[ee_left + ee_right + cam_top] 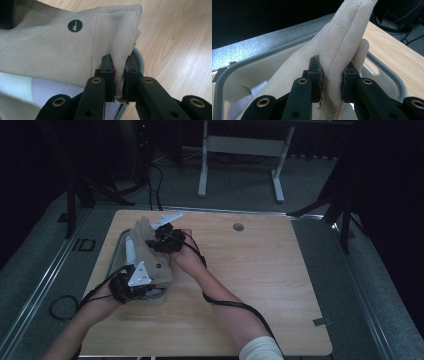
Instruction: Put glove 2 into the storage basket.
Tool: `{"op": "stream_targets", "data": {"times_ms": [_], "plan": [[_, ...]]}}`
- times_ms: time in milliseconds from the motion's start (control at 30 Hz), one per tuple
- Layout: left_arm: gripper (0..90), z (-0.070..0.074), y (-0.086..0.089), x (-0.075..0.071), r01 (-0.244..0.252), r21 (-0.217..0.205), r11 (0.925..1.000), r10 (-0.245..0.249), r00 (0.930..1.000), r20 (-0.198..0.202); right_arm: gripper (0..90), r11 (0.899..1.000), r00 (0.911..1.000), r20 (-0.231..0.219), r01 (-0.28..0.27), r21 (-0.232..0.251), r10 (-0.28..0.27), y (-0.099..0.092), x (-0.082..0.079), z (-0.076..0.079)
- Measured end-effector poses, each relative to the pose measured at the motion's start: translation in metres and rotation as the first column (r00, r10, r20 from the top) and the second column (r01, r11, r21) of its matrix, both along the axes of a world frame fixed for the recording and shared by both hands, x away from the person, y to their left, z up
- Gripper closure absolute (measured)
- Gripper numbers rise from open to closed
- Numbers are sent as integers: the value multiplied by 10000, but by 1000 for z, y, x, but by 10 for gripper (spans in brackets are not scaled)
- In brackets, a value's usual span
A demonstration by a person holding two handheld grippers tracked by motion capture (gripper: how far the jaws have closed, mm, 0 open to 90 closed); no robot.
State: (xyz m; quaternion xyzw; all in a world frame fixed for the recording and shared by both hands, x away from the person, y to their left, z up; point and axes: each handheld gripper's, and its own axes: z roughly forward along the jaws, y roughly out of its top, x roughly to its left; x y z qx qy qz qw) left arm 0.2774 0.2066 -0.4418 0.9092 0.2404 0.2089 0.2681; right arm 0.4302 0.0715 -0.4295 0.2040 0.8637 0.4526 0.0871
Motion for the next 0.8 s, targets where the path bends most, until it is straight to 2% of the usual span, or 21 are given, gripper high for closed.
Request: {"op": "stream_targets", "data": {"times_ms": [200, 300, 400, 700, 800], "plan": [[820, -5, 22, -2, -460, -87, 9989, 459, 9988, -139, 741, 9995, 9996, 61, -283, -118, 284, 27, 0, -5], [819, -9, 27, -1, -595, -130, 9981, 592, 9980, -226, 741, 9996, 9996, -129, -250, -136, 248, 34, 4, -11], [819, -14, 28, 2, -649, -150, 9978, 643, 9972, -376, 741, 9997, 9993, -330, -164, -195, 158, 37, 7, -20], [817, -28, 28, 9, -889, -90, 9960, 879, 9928, -819, 734, 9964, 9968, -796, -75, -840, 8, 43, 16, -45], [816, -31, 27, 11, -1004, -115, 9949, 989, 9904, -961, 730, 9964, 9960, -898, -41, -852, -36, 45, 17, -52]]}}
